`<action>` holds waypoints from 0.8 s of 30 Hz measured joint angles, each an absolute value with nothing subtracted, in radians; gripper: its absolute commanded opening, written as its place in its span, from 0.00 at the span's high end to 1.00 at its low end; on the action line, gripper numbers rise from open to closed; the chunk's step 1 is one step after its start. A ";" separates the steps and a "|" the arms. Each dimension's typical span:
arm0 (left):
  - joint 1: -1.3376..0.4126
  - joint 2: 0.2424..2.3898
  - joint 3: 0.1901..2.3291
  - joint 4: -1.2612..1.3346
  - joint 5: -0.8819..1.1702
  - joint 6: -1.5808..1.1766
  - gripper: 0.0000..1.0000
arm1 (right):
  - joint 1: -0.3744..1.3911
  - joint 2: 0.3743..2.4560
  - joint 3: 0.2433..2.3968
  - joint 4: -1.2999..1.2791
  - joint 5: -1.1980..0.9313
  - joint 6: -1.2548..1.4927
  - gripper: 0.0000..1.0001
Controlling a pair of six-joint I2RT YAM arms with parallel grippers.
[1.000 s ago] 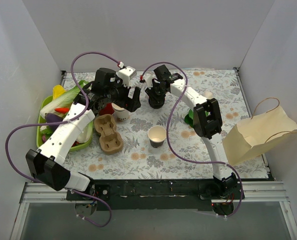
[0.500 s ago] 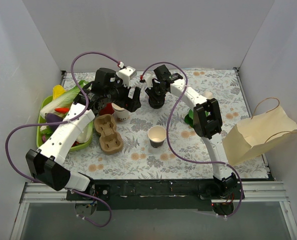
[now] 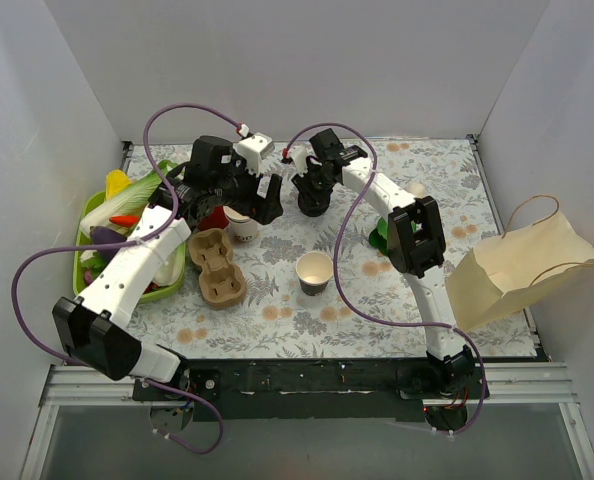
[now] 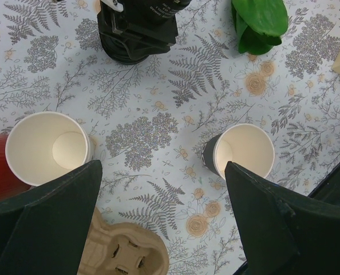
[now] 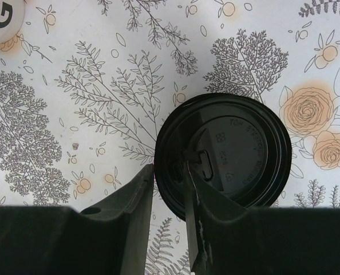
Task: Pack the takeout coffee
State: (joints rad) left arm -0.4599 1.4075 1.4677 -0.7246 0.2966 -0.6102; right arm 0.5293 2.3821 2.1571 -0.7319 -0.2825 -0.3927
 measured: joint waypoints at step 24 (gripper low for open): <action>-0.460 1.419 1.467 -0.725 0.304 -0.611 0.10 | 0.525 2.368 2.157 -0.729 -0.271 -0.358 0.99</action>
State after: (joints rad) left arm -0.4599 1.4189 1.4673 -0.7246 0.3038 -0.6106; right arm 0.5255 2.3684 2.1571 -0.7288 -0.2714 -0.3584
